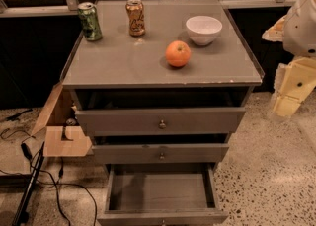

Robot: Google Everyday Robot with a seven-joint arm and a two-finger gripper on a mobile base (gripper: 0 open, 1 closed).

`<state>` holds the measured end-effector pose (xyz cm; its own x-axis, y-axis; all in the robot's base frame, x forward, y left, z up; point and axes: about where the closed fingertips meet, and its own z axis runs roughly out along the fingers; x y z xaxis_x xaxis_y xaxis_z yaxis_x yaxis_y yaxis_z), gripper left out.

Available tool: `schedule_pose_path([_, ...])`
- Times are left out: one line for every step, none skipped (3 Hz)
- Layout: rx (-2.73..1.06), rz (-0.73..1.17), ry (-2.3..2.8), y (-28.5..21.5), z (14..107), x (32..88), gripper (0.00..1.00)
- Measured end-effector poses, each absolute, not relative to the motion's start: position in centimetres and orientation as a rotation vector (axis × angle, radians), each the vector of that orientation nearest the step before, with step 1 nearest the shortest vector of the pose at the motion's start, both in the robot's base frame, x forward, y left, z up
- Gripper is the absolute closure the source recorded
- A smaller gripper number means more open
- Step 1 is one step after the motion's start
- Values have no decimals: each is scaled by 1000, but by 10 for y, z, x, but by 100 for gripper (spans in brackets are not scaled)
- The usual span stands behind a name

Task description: Place orange into bottom drawer

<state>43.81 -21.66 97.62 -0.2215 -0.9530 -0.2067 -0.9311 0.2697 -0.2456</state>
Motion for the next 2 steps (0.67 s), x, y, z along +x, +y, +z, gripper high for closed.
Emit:
schedule_pose_path([-1725, -98, 2232, -217, 976, 438, 0])
schedule_pose_path([-1725, -98, 2232, -217, 976, 438, 19])
